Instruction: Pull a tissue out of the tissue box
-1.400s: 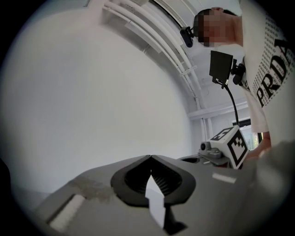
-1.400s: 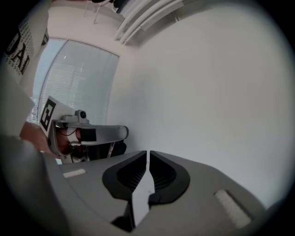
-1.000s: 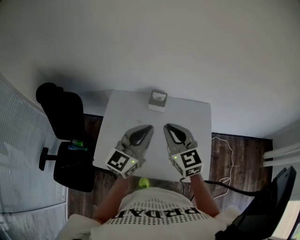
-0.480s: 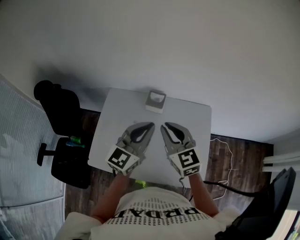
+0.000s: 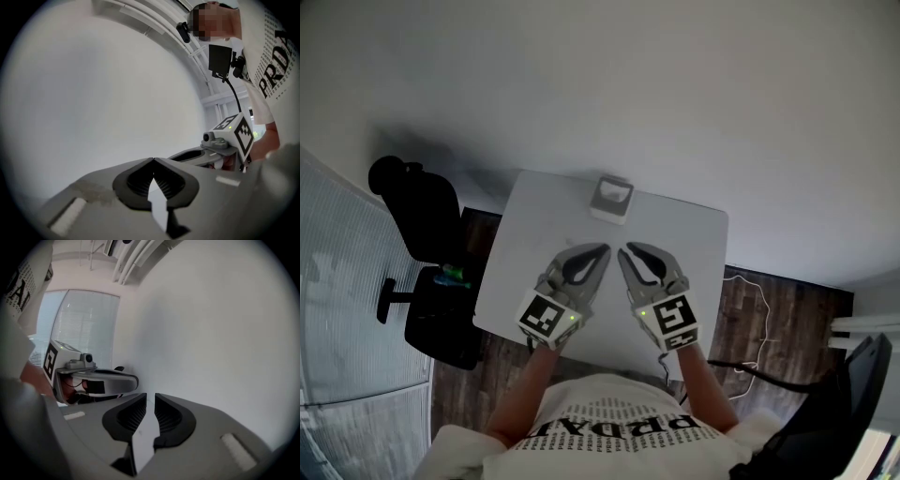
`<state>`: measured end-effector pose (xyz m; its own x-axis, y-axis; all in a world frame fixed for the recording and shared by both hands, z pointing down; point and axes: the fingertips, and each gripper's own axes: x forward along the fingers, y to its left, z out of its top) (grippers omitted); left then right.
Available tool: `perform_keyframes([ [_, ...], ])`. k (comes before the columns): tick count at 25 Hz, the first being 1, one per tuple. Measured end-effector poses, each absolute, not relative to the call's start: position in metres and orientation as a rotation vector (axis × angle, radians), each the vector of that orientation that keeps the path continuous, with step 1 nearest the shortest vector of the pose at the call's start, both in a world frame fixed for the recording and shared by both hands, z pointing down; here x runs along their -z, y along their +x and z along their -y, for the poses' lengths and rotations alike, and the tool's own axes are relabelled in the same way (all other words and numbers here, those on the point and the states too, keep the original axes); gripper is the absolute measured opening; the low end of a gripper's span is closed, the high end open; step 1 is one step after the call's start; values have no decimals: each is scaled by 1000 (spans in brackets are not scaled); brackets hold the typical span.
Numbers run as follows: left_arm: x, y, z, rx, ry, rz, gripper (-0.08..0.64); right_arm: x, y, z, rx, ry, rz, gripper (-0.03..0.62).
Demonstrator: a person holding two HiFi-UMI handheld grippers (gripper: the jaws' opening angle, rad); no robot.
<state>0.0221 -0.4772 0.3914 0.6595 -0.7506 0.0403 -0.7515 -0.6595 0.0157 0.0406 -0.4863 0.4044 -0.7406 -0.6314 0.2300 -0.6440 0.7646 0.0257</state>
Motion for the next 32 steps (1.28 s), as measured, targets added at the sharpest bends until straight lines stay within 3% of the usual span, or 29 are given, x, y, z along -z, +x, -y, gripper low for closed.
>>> perform_keyframes([
  [15,-418,10,541,46,2790,1220,-8,-448,24,545,-118,1055,2614,71],
  [32,-501,-8,613,29,2670,1225,-8,-549,20,618,-266,1009,2458,84],
])
